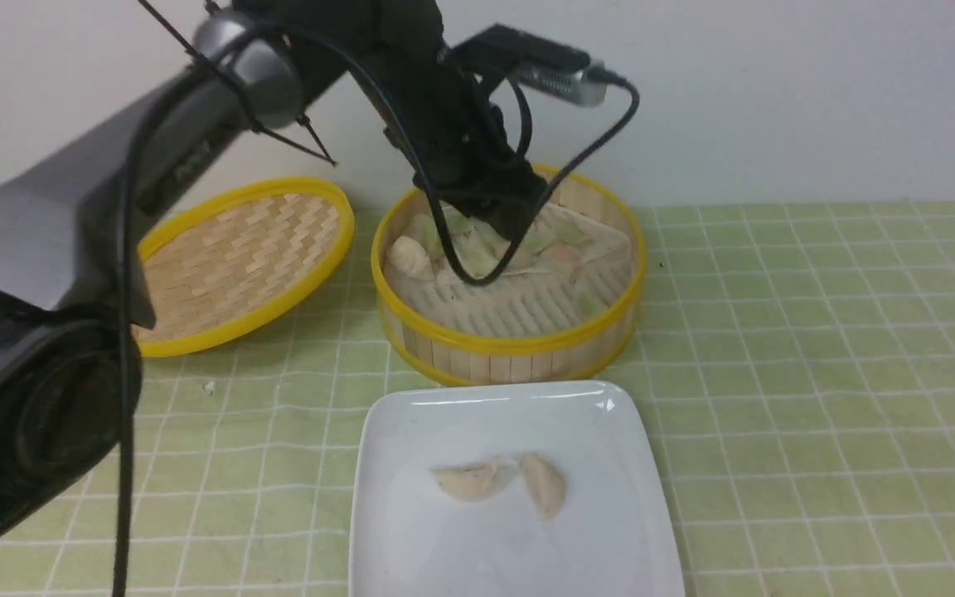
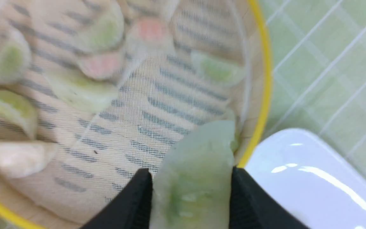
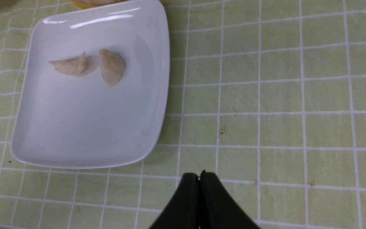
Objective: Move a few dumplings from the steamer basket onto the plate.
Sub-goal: Use the left arm to grab a dumpling from the steamer, then use the left arm to put the dumpling into the plate
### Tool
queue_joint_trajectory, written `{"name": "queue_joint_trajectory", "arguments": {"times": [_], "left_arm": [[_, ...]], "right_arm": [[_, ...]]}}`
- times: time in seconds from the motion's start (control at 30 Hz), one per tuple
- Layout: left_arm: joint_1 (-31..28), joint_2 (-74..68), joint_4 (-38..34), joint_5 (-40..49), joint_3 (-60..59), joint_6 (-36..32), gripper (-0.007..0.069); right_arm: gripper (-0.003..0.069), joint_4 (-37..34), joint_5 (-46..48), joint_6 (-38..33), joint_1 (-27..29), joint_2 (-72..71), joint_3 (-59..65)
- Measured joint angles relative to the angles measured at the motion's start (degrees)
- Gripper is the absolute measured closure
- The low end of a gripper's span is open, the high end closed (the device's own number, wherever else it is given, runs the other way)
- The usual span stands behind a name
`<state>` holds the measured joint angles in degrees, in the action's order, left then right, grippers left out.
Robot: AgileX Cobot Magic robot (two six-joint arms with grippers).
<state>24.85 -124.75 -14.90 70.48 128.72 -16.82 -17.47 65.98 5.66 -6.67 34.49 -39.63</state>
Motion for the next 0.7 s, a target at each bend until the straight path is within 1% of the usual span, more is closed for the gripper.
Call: {"name": "queue_joint_trajectory", "arguments": {"times": [0.07,0.13,0.23,0.33,0.37,0.43,0.6,0.7], "left_arm": [[0.0,1.9,-0.3,0.1,0.0,2.3,0.0354],[0.0,5.9,-1.5,0.2,-1.6,6.3,0.0354],[0.6,12.0,-2.2,0.2,-8.4,8.4,0.0354],[2.1,19.3,-2.2,0.2,-19.4,8.8,0.0354],[2.4,20.2,-2.2,0.2,-21.0,8.9,0.0354],[4.0,23.9,-2.3,0.4,-29.7,8.9,0.0354],[7.5,24.2,-2.7,0.5,-43.9,9.1,0.0354],[9.1,21.7,-2.7,-0.7,-47.1,9.1,0.0354]], "right_arm": [[0.0673,-0.4,0.0,0.0,0.0,0.0,0.0],[0.0673,-1.3,0.1,-0.1,0.0,0.0,0.0],[0.0673,-2.0,0.4,-0.1,0.0,0.0,0.0],[0.0673,-2.3,0.7,-0.3,0.0,0.0,0.0],[0.0673,-2.3,0.7,-0.4,0.0,0.0,0.0],[0.0673,-2.4,0.7,-0.5,0.0,0.0,0.0],[0.0673,-2.4,0.1,-0.6,0.0,0.0,0.0],[0.0673,-2.4,-0.5,-0.6,0.0,0.0,0.0]]}}
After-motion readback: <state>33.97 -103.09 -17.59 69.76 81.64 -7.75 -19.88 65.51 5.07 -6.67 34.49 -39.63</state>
